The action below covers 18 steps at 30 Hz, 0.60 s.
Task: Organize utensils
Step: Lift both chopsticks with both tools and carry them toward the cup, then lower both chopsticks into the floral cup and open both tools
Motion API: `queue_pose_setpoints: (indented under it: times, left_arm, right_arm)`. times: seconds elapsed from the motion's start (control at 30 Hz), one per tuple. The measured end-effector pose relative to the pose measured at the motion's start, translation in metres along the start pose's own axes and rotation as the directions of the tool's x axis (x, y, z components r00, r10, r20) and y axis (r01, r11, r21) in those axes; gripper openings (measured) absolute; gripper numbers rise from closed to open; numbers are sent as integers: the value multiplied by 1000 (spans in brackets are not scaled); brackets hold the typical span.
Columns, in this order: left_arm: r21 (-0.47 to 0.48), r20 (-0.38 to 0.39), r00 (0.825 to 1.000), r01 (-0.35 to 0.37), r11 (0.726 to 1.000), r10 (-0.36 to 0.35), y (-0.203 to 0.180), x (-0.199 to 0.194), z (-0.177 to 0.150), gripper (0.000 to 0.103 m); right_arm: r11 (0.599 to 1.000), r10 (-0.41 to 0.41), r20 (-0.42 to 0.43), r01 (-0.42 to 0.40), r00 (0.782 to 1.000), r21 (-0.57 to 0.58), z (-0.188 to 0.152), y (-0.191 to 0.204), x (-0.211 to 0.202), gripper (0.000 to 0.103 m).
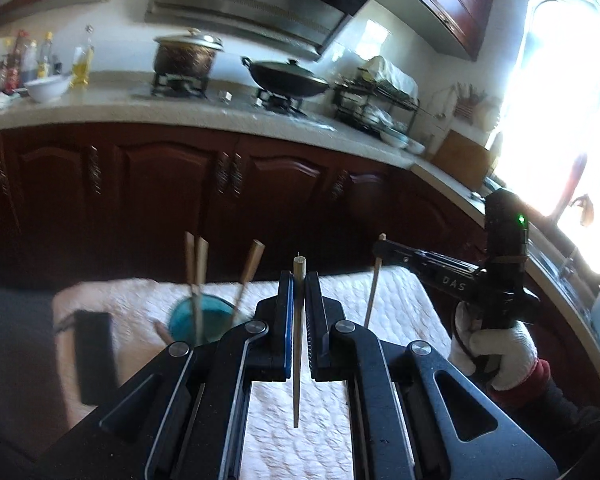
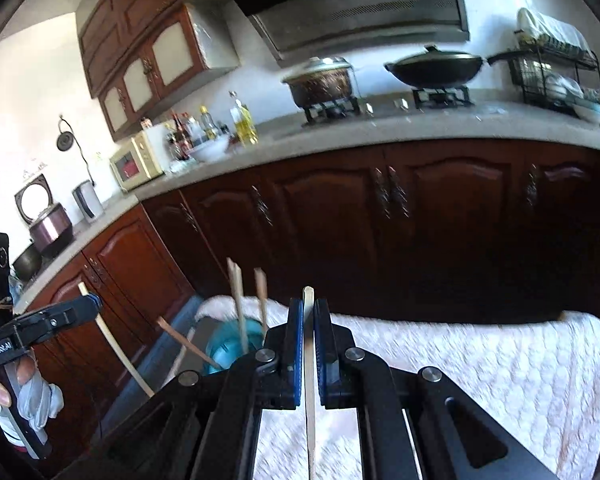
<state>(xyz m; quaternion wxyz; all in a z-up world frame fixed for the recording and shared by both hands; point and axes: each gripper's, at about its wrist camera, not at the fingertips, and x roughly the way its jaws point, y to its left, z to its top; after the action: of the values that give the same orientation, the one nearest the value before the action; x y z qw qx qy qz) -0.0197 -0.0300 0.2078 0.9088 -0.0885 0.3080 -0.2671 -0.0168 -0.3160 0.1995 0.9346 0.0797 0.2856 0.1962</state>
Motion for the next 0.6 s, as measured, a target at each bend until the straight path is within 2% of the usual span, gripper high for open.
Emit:
queue_pose_setpoints:
  times: [0.33, 0.47, 0.53, 0.6]
  left_arm:
    - [12, 68, 989, -135, 991, 134, 31, 5, 22, 4]
    - [33, 110, 973, -207, 978, 202, 40, 15, 24, 4]
    - [47, 125, 961, -253, 966, 245, 44, 26, 22, 4]
    - [50, 124, 957, -271, 961, 264, 49, 38, 19, 4]
  right_arm:
    - [996, 90, 68, -90, 994, -5, 52, 48, 49, 5]
    - [993, 115, 97, -115, 989, 0, 59, 63, 70, 5]
    - [995, 101, 122, -102, 987, 1, 57, 69, 81, 5]
    - [996, 85, 135, -86, 987, 2, 54, 72, 91, 5]
